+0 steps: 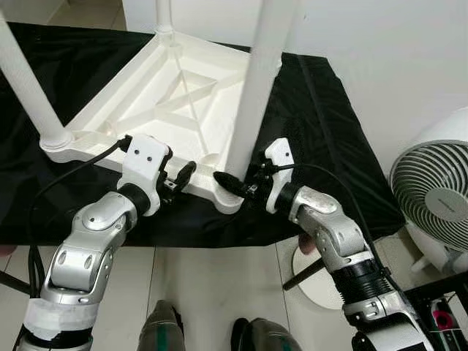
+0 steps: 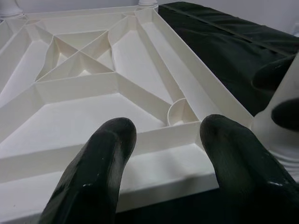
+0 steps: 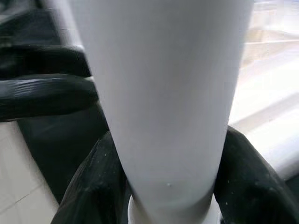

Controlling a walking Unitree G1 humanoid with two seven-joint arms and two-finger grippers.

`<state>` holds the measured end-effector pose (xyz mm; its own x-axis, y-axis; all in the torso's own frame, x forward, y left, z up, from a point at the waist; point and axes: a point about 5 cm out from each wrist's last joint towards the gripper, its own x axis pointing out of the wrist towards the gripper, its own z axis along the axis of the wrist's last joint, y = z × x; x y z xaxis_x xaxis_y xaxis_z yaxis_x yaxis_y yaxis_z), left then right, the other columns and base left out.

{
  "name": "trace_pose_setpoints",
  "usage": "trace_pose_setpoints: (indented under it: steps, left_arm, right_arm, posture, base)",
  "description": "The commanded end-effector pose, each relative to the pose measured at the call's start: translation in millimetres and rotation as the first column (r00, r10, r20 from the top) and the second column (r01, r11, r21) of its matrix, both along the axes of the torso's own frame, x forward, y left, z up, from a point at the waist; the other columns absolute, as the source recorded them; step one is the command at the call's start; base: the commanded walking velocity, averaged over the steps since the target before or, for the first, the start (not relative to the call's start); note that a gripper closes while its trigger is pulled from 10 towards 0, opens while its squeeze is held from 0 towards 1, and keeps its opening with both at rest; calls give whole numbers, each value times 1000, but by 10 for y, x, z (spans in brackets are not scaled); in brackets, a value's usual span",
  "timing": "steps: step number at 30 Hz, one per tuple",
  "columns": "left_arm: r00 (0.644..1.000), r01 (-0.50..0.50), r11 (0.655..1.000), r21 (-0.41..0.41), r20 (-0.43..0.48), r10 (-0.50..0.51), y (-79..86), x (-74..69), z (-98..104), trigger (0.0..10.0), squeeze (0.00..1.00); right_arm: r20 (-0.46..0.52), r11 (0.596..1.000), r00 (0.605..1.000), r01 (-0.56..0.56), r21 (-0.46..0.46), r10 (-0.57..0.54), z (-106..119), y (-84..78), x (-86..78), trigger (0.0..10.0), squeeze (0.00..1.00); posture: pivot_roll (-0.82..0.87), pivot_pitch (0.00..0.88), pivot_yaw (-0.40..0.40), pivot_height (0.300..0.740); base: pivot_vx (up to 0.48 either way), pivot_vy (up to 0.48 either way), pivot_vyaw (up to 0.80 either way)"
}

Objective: Building children table

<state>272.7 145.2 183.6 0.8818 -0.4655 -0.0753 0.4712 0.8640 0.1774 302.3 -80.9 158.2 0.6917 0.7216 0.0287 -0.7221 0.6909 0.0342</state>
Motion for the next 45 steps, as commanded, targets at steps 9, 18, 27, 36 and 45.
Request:
trace_pose_setpoints:
  steps: [9,18,27,36,45]
  left_arm:
    - [999,46,999,4,-27,-46,-122,36,-30,10000,0]
    - [998,51,999,10,-30,-50,-128,23,-38,10000,0]
    - [999,41,999,11,-36,-41,-112,-8,-52,10000,0]
    - [999,33,999,16,-40,-33,-91,-23,-56,10000,0]
    - [998,63,996,70,-18,-62,-113,-70,-127,10000,0]
  right_arm:
    - [-87,876,872,479,-60,-482,-257,-463,-142,0,0]
    - [-68,877,875,477,-51,-480,-270,-358,-239,10000,0]
    - [3,847,856,510,148,-516,-80,-392,-250,10000,1000]
    - [86,859,862,480,180,-499,-8,-374,-311,10000,1000]
    - [91,926,927,349,145,-364,-65,-355,-336,10000,0]
  posture:
    - [38,63,-66,740]
    - [42,68,-66,740]
    - [58,77,-75,740]
    - [65,82,-75,740]
    - [61,91,-62,740]
  base:
    - [0,0,0]
    - [0,0,0]
    - [0,0,0]
    - [0,0,0]
    - [0,0,0]
